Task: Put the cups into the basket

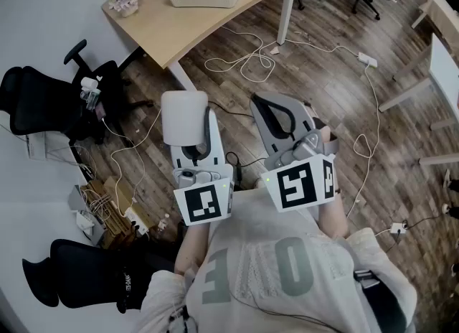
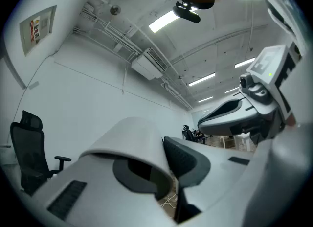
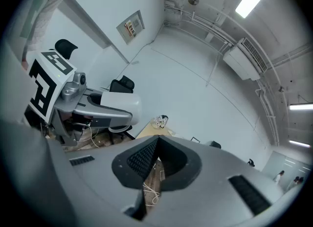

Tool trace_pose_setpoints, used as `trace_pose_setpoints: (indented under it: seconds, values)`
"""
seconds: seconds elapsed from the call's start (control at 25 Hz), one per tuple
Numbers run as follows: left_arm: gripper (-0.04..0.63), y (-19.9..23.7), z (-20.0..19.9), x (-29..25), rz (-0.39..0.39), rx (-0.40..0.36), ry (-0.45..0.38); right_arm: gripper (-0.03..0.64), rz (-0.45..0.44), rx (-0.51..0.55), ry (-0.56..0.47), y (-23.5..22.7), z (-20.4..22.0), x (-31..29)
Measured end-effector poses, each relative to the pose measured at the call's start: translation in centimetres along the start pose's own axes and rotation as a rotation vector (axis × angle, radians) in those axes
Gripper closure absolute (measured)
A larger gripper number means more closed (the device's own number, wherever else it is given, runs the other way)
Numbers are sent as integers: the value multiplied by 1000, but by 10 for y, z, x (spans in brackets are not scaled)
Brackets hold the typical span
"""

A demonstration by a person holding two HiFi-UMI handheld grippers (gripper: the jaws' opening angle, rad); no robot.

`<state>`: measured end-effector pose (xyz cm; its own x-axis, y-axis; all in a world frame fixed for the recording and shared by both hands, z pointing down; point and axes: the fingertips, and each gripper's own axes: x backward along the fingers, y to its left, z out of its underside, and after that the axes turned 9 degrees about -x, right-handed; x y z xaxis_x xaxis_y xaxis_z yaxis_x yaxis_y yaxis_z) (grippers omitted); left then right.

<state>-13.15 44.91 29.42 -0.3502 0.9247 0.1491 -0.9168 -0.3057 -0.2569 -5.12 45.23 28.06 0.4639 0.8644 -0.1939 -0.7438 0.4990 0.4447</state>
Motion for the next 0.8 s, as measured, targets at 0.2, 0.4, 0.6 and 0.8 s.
trace_pose_setpoints:
  seconds: [0.2, 0.4, 0.6, 0.8]
  values:
    - [535, -8, 0, 2, 0, 1, 8, 618, -6, -12, 5, 2, 6, 5]
    - [535, -12, 1, 1, 1, -5, 18, 618, -36, -37, 20, 0, 13, 7]
    - [535, -19, 3, 3, -3, -12, 21, 618, -53, -79, 23, -3, 22, 11]
    - [535, -16, 6, 10, -10, -44, 52, 618, -79, -90, 50, 4, 37, 7]
